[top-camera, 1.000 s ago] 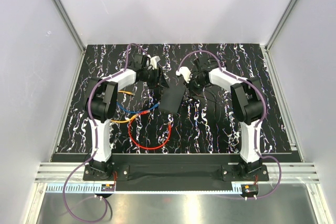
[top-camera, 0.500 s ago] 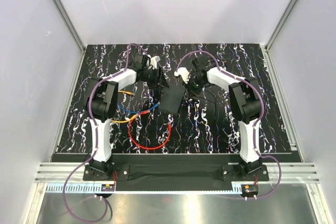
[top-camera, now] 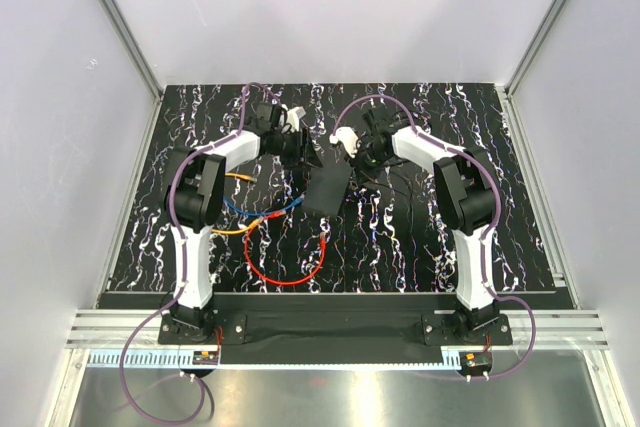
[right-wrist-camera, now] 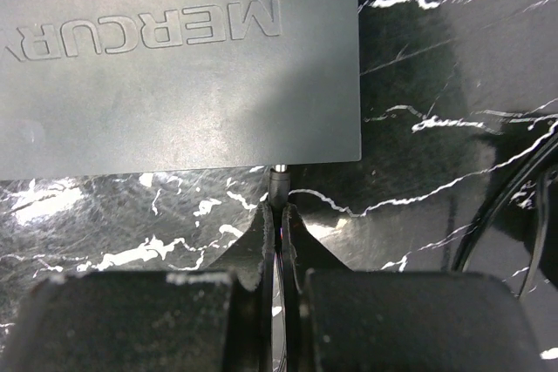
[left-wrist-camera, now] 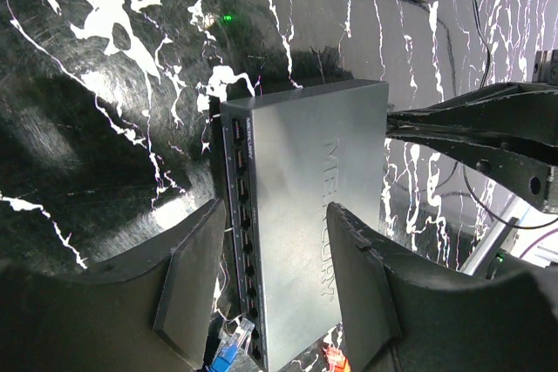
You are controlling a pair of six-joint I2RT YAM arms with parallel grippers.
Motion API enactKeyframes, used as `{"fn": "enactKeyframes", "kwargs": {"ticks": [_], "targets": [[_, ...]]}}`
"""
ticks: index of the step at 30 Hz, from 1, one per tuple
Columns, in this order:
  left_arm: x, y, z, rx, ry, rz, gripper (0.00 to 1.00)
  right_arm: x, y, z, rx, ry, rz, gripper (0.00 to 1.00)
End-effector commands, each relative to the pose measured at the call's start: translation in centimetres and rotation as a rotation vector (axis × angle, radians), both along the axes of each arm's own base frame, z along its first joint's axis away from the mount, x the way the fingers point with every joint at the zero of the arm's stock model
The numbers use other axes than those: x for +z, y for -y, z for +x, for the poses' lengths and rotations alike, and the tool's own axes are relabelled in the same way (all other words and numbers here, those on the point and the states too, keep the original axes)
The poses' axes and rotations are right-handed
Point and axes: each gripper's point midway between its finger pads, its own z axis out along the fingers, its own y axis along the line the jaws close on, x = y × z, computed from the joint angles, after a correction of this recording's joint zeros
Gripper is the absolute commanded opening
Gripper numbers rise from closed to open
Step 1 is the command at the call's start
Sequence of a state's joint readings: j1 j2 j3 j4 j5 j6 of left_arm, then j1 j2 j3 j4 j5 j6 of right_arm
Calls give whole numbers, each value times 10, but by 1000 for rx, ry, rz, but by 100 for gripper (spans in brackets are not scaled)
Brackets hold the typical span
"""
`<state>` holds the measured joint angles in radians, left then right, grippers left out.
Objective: Insert the plug into the switch port
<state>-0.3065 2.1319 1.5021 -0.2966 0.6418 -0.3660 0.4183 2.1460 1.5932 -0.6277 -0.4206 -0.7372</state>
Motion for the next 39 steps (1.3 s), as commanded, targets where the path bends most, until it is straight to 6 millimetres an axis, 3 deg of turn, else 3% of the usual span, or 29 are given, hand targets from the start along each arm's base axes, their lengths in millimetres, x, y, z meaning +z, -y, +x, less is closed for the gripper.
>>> {"fn": "enactKeyframes", "kwargs": {"ticks": [1, 6, 19, 33, 39], "targets": [[10, 7, 15, -13, 51, -22, 55, 9, -19, 8, 45, 34, 37, 0], [5, 8, 17, -19, 46, -15, 55, 10, -19, 13, 57, 60, 33, 0], [1, 13, 20, -104, 71, -17, 39, 11, -22, 21, 119, 98, 31, 0], [-3, 30, 19, -203, 83, -23, 39, 12, -34, 28, 214, 133, 42, 0], [-1, 47, 11, -240, 49, -79, 37, 17, -44, 36, 200, 148, 71, 0]]}}
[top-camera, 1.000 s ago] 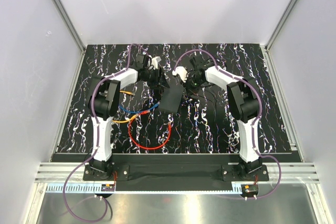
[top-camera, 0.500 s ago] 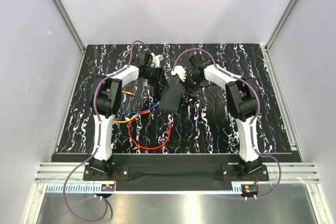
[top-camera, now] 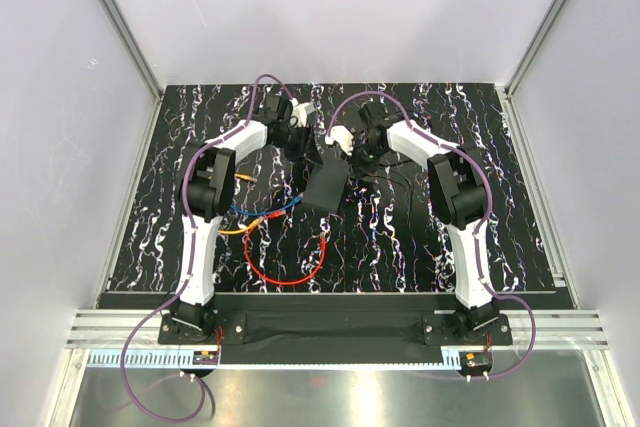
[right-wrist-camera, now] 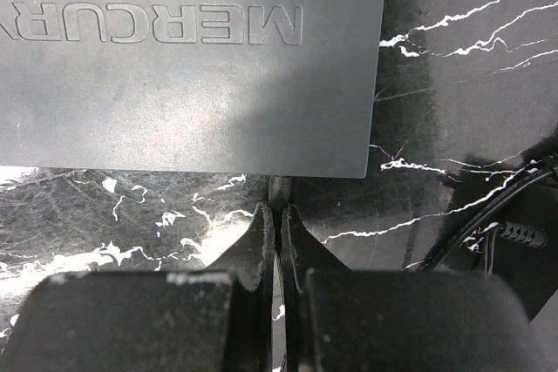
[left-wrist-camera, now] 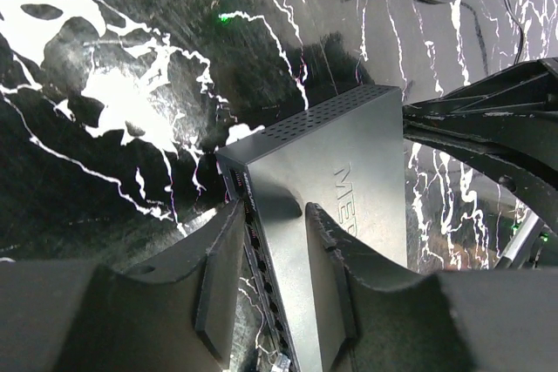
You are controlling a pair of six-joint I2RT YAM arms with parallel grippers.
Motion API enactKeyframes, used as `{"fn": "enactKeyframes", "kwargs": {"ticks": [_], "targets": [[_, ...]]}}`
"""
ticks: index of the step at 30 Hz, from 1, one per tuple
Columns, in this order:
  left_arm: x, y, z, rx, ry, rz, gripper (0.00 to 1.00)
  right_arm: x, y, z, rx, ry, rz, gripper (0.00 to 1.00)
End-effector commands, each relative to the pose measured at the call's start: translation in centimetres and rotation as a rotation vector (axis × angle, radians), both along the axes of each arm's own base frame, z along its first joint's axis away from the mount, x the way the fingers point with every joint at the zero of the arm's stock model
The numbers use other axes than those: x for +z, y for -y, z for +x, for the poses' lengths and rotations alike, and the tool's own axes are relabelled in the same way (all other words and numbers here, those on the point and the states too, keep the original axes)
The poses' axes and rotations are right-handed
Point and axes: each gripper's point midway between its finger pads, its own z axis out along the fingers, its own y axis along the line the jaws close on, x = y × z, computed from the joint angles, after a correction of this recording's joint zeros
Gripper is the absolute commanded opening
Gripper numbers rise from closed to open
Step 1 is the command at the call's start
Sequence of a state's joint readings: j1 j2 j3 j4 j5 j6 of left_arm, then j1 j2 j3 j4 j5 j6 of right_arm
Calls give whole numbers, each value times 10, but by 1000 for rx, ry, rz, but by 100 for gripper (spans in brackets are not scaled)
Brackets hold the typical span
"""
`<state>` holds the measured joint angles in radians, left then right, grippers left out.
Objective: Insert the plug into the switch port
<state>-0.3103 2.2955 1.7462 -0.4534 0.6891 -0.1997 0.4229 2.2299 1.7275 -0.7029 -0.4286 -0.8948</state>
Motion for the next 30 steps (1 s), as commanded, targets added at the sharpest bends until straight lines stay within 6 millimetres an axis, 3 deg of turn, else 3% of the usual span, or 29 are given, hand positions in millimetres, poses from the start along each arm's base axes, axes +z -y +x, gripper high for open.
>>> {"fn": "enactKeyframes", "kwargs": {"ticks": [1, 13, 30], "targets": [[13, 40, -15, -112, -1, -109, 36, 19, -39, 17, 61, 83, 106, 0], [9, 59, -39, -75, -157, -223, 30, 29, -61, 32, -48, 107, 199, 0], [-5, 76, -66, -99, -261, -247, 27, 51, -96, 45, -36, 162, 342, 0]]}}
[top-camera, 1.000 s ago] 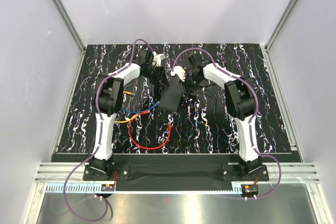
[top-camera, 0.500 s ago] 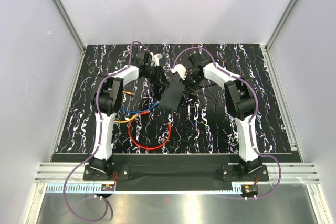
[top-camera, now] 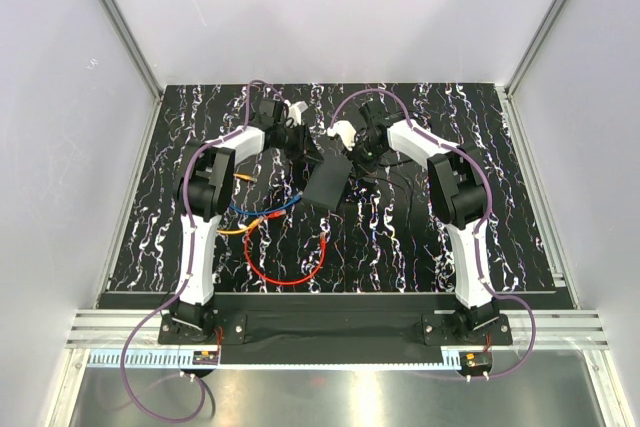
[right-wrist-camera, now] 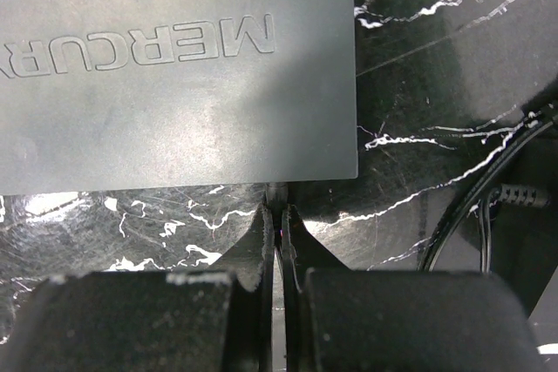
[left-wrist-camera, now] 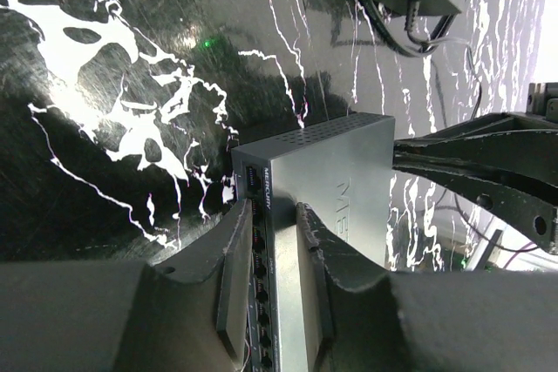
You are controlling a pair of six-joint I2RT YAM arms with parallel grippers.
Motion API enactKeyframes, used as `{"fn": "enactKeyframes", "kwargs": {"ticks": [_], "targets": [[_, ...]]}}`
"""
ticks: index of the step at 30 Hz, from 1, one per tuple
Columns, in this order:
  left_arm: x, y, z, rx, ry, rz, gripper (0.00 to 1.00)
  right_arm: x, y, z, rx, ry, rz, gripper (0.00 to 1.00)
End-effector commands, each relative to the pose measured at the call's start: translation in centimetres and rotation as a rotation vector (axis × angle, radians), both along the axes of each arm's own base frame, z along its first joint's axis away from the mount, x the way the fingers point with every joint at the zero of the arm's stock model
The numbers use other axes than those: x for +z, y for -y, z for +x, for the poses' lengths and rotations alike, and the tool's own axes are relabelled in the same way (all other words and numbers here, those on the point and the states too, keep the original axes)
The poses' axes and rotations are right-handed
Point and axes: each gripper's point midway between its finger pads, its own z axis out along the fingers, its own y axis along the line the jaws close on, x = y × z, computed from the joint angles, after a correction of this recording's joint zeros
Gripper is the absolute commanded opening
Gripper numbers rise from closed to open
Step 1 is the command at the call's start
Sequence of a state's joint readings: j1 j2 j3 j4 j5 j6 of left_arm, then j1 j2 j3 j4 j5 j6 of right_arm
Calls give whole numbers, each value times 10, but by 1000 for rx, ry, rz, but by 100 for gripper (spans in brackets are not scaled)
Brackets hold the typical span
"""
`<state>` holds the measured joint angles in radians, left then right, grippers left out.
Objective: Insert the plug into the switch port
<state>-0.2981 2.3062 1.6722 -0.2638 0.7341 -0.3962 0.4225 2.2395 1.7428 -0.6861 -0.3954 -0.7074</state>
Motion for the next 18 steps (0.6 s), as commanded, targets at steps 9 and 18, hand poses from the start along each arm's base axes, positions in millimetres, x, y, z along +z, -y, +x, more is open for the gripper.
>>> {"fn": "enactKeyframes", "kwargs": {"ticks": [9, 18], "targets": [[-7, 79, -91, -212, -246, -187, 27, 62, -111, 39, 118, 278, 412, 0], [-10, 85, -102, -198, -291, -206, 25, 73, -126, 38, 96, 295, 451, 0]]}}
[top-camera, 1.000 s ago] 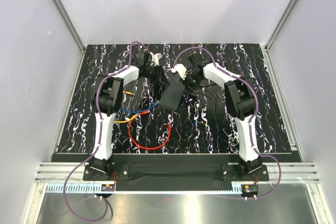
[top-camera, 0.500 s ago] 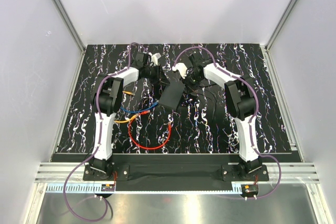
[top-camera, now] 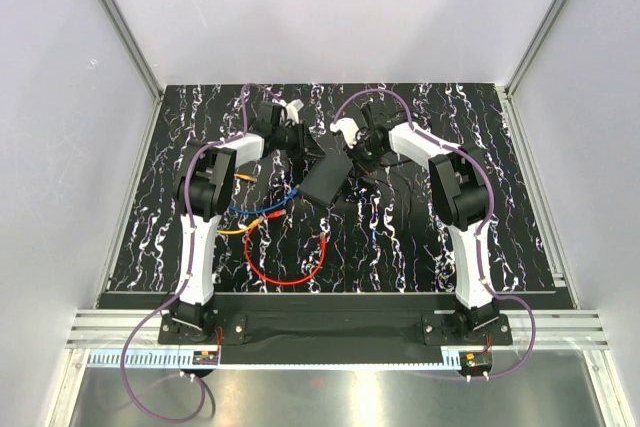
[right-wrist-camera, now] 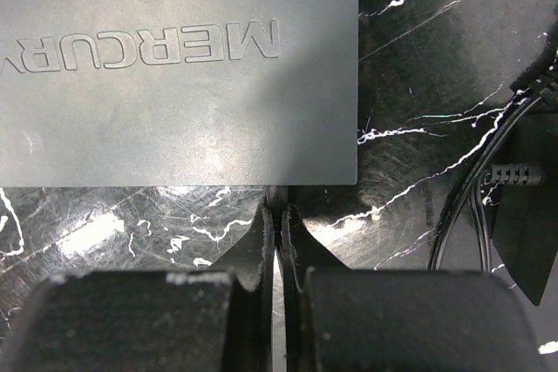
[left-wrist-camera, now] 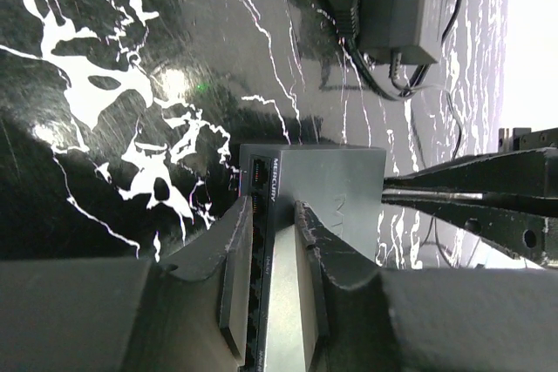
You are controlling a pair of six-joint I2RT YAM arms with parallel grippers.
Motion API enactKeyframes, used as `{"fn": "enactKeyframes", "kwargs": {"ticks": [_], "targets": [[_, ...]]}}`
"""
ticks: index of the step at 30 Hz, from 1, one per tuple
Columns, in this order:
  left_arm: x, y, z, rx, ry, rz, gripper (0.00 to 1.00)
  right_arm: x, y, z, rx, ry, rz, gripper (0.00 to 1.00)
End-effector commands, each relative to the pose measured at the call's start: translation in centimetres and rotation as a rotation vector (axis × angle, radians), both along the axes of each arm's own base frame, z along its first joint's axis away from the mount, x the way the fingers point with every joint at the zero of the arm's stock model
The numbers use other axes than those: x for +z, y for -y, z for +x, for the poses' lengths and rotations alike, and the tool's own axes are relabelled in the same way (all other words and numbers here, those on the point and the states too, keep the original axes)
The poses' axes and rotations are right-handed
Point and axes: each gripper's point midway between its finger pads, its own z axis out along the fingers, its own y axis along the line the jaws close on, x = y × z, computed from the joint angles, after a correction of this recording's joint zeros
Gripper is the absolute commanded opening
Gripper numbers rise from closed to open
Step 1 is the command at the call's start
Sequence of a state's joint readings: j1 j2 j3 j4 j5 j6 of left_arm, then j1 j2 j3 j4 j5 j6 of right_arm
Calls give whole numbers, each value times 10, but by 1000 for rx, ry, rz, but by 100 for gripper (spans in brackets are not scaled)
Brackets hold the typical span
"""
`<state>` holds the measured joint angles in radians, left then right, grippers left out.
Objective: Insert the plug into the switch port
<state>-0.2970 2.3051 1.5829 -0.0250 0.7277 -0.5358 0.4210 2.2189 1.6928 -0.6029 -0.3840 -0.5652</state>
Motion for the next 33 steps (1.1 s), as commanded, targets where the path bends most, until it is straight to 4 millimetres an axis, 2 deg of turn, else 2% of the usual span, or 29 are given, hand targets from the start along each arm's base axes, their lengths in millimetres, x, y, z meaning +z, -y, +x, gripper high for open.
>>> {"fn": "enactKeyframes", "kwargs": {"ticks": [1, 4, 6, 7, 9, 10, 16, 18, 20, 21, 27, 31, 33], "targets": [[-8, 78, -117, -294, -311, -139, 25, 76, -123, 39, 197, 360, 391, 0], [-9, 82, -126, -299, -331, -150, 25, 75, -126, 40, 201, 355, 386, 0], [-8, 82, -127, -305, -327, -155, 28, 73, -122, 39, 213, 360, 366, 0], [-4, 82, -125, -304, -315, -159, 31, 64, -117, 34, 234, 353, 336, 0], [0, 80, -119, -295, -291, -158, 39, 66, -107, 29, 258, 365, 313, 0], [2, 75, -114, -286, -274, -154, 41, 55, -98, 19, 289, 344, 280, 0], [27, 52, -89, -260, -151, -141, 52, 53, -52, 5, 331, 282, 204, 0], [32, 45, -91, -259, -149, -121, 52, 52, -38, 7, 348, 285, 187, 0], [29, 39, -99, -273, -153, -102, 53, 47, -27, 1, 363, 246, 173, 0], [34, 37, -102, -278, -141, -103, 54, 49, -23, 4, 382, 262, 166, 0], [26, 24, -124, -287, -159, -66, 55, 43, 3, -1, 414, 197, 125, 0], [22, 24, -135, -295, -190, -72, 55, 37, 15, -6, 450, 182, 94, 5], [19, 25, -138, -295, -198, -70, 55, 31, 21, -7, 455, 173, 71, 13]]}}
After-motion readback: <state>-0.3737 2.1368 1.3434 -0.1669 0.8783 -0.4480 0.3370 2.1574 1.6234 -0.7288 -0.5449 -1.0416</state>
